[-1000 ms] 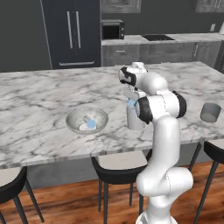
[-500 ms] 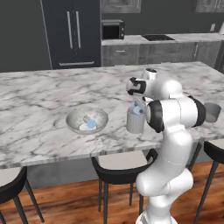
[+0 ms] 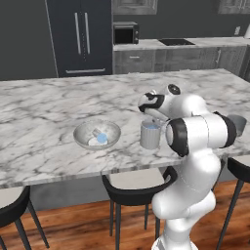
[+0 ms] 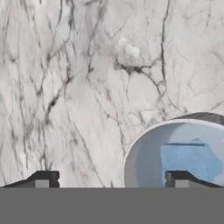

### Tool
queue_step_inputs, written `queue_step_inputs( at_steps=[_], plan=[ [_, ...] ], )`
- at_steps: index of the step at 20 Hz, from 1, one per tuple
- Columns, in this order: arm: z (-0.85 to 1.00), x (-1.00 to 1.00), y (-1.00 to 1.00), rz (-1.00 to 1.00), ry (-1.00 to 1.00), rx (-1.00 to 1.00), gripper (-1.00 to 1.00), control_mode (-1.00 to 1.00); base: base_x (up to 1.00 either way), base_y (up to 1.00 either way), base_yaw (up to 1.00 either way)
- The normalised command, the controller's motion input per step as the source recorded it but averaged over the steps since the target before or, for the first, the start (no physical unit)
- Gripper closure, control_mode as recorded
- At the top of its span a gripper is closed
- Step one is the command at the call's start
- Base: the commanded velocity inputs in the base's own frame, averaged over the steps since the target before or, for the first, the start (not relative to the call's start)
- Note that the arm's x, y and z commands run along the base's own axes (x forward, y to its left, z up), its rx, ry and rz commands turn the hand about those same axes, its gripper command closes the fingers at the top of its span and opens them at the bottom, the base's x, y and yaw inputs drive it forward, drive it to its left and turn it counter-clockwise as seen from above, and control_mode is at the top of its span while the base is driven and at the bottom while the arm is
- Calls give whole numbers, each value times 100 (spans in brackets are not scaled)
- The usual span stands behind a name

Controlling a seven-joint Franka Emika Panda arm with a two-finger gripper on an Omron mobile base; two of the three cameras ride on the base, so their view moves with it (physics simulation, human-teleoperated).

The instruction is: There are four ice cubes in the ice bowl. Place two ice cubes in each glass of water.

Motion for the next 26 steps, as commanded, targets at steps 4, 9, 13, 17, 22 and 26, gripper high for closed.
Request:
queue_step_inputs(
  at_steps=[4, 9, 13, 17, 22, 26],
  plan=[
    [48, -92, -13, 1, -32, 0, -100, -100, 0, 0, 0],
    [58, -100, -1, 15, -6, -4, -100, -100, 0, 0, 0],
    [81, -100, 34, 43, 14, -27, -100, -100, 0, 0, 0],
    [92, -71, 67, 53, 25, -42, -100, -100, 0, 0, 0],
    [63, -27, 76, 48, 18, -43, -100, -100, 0, 0, 0],
    [2, -3, 52, 33, 8, -33, -100, -100, 0, 0, 0]
  ],
)
